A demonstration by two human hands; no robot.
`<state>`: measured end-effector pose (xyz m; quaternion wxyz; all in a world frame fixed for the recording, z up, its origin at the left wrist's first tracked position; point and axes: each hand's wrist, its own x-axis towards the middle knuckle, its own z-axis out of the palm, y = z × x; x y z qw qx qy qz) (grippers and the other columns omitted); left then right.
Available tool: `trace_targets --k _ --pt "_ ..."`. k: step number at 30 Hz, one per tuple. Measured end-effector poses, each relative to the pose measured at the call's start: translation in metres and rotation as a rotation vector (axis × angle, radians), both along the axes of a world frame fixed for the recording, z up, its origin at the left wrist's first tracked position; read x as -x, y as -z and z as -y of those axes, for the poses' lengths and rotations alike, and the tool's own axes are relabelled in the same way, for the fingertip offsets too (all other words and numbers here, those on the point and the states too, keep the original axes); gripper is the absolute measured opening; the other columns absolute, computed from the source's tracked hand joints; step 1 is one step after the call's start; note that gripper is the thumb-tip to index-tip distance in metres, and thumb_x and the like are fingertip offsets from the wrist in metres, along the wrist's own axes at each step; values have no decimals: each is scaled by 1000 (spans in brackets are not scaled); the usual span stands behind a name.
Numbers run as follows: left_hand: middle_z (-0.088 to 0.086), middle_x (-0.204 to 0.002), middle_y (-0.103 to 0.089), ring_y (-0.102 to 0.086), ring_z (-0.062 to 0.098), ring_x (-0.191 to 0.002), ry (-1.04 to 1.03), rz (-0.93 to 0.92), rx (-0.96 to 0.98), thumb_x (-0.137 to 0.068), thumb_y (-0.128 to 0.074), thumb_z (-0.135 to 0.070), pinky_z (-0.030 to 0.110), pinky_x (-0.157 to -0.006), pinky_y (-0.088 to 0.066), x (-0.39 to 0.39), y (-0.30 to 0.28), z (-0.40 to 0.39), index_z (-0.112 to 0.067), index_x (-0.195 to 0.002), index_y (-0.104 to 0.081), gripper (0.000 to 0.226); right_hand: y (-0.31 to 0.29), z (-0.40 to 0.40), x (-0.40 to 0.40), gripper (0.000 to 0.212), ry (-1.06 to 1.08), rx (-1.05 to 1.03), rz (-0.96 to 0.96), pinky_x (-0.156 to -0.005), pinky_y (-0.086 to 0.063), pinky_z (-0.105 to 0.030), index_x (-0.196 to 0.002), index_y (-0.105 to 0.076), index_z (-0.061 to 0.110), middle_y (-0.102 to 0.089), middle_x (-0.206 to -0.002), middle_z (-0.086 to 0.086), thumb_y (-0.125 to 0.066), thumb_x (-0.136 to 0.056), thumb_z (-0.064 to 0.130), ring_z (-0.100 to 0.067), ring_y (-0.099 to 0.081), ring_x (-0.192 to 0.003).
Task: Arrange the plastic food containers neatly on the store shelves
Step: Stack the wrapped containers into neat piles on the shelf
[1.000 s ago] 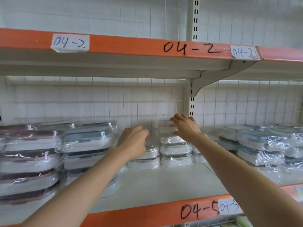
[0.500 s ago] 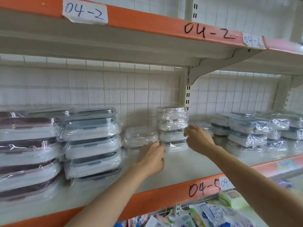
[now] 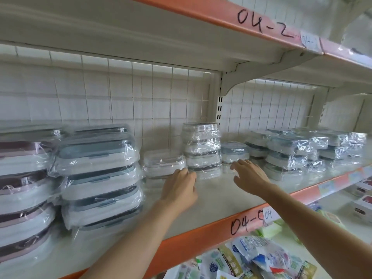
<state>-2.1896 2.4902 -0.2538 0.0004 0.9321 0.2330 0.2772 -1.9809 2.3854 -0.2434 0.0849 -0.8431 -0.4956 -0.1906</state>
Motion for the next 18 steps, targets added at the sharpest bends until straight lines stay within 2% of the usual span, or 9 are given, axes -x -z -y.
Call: trace_targets --k 3,7,11,14,16,18 --pt "1 -113 -55 -49 21 -110 23 29 -23 -92 -47 -20 32 -80 -41 -5 -1 2 -17 -112 -57 23 -15 -8 -8 40 -80 -90 -24 -100 -39 -37 -129 -48 14 -50 -131 -3 -56 -89 20 -20 -44 -122" --pt "-2 -114 -56 -50 18 -111 -35 78 12 -92 -50 -24 33 -86 -44 -4 -4 4 -18 -112 -59 23 -51 -26 -20 51 -217 -277 -40 -101 -38 -37 -134 -41 10 -43 -135 -6 -61 -88 22 -23 -40 -122" --pt "-2 -105 -53 -51 18 -101 -134 264 -43 -91 -55 -26 33 -80 -44 -28 -33 10 -15 -105 -58 18 -71 -37 -38 52 -300 -344 -88 -101 -37 -36 -136 -39 10 -39 -136 -7 -59 -88 16 -22 -37 -124" --pt "0 -116 -49 -47 14 -107 -229 345 -199 -91 -57 -26 21 -82 -36 -64 -64 10 -13 -116 -54 28 -62 -41 -60 49 -330 -275 -87 -101 -37 -35 -135 -40 9 -40 -138 -7 -52 -88 7 -22 -37 -124" --pt "2 -133 -44 -39 15 -122 -302 274 -240 -92 -57 -29 23 -96 -33 -89 -79 10 -12 -130 -46 44 -51 -43 -77 53 -322 -148 -114 -105 -35 -37 -138 -36 8 -37 -142 -8 -49 -87 4 -24 -35 -128" --pt "6 -152 -27 -25 19 -139 -369 147 -173 -92 -58 -31 30 -113 -21 -111 -89 10 -9 -145 -29 64 -44 -45 -91 60 -318 32 -107 -107 -33 -40 -143 -28 7 -32 -144 -10 -51 -87 10 -28 -31 -131"
